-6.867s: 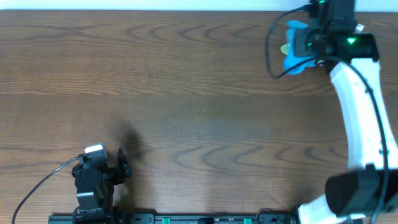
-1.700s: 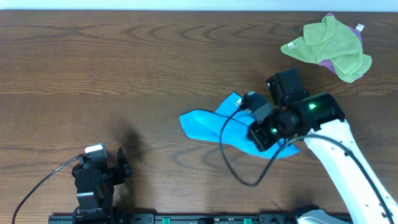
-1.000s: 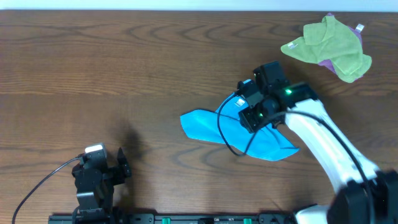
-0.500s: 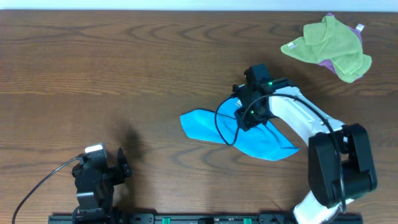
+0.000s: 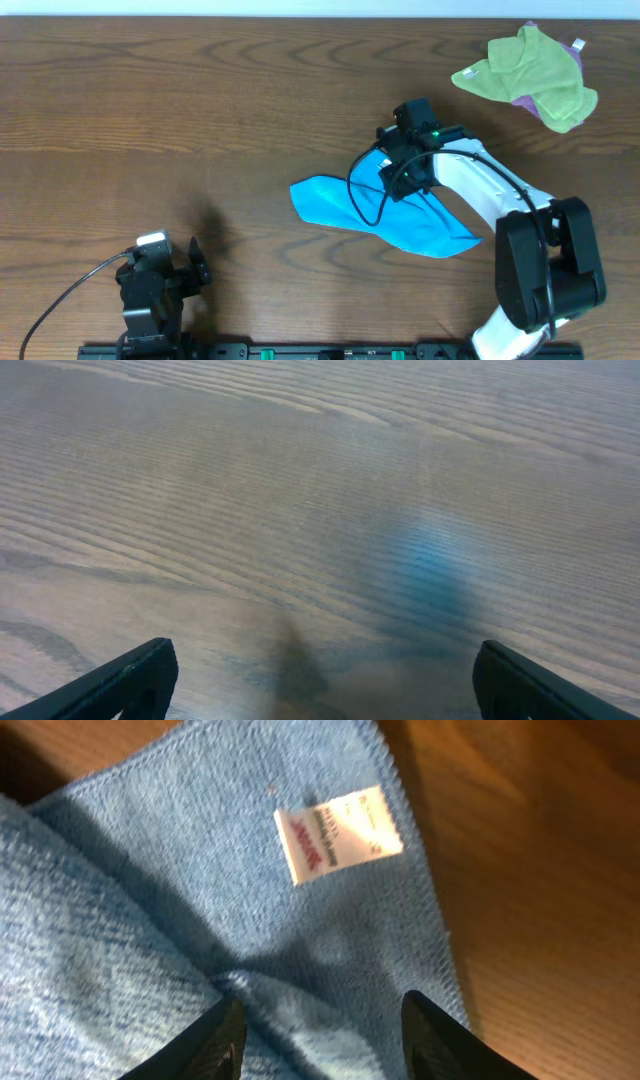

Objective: Fold the cloth
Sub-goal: 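Regrasp the blue cloth edge with the right gripper and pull it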

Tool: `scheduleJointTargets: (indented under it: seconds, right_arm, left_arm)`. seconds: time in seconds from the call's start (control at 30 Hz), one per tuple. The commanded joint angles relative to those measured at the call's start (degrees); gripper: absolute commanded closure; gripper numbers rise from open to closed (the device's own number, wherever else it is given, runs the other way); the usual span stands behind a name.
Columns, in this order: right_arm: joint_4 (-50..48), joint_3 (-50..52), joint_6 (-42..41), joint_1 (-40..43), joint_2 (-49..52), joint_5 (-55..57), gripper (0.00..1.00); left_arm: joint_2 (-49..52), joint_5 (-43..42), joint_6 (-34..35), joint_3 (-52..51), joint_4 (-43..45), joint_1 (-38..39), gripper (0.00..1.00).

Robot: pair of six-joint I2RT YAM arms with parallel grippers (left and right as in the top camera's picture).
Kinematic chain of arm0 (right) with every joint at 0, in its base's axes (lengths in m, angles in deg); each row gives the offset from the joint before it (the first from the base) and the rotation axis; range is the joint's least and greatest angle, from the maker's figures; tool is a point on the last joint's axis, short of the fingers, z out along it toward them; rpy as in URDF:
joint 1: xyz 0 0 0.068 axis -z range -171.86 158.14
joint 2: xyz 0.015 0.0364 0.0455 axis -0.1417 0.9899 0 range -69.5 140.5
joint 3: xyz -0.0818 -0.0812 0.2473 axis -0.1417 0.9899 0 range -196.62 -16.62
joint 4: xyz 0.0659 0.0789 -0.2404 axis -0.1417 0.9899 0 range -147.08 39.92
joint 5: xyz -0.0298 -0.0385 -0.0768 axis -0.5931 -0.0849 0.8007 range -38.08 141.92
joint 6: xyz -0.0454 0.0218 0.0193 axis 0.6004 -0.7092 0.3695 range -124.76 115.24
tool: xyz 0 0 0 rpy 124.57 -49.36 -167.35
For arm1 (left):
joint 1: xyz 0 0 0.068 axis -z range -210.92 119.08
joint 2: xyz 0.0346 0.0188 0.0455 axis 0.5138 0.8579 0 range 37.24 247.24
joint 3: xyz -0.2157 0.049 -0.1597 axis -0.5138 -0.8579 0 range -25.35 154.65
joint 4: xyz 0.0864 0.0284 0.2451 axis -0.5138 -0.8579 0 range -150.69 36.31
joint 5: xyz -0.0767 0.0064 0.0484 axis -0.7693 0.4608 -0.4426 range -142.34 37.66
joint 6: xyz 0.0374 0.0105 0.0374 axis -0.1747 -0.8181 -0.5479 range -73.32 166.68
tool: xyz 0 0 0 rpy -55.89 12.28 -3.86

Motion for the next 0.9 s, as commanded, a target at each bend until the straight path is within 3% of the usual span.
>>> scheduleJointTargets:
  seconds: [0.0, 0.13, 0.33, 0.43, 0.53, 0.77, 0.87]
  right_arm:
    - [-0.5, 0.3, 0.4, 1.4, 1.4, 0.8, 0.49]
    - [-0.2, 0.3, 0.4, 2.3, 2.8, 0.3, 0.49]
    - [0.7, 0.3, 0.3, 2.8, 3.6, -4.2, 0.73]
    - [1.3, 0.3, 0.2, 2.8, 3.6, -7.0, 0.77]
    - [1.9, 0.3, 0.2, 2.8, 3.6, -8.6, 0.78]
    - [4.3, 0.3, 0.2, 2.8, 3.6, -8.9, 0.66]
    - [4.3, 0.3, 0.3, 2.8, 3.6, -8.9, 0.74]
  left_arm:
    - [-0.4, 0.0, -0.3, -0.5, 0.0, -0.1, 0.05]
    - [-0.4, 0.0, -0.3, -0.5, 0.0, -0.1, 0.05]
    - [-0.4, 0.0, -0.3, -0.5, 0.0, -0.1, 0.05]
    - [-0.4, 0.0, -0.3, -0.5, 0.0, -0.1, 0.05]
    - [-0.4, 0.0, -0.3, -0.5, 0.0, -0.1, 0.05]
    - [-0.4, 0.0, -0.3, -0.5, 0.0, -0.1, 0.04]
    - [-0.4, 0.0, -0.3, -0.5, 0.0, -0.1, 0.05]
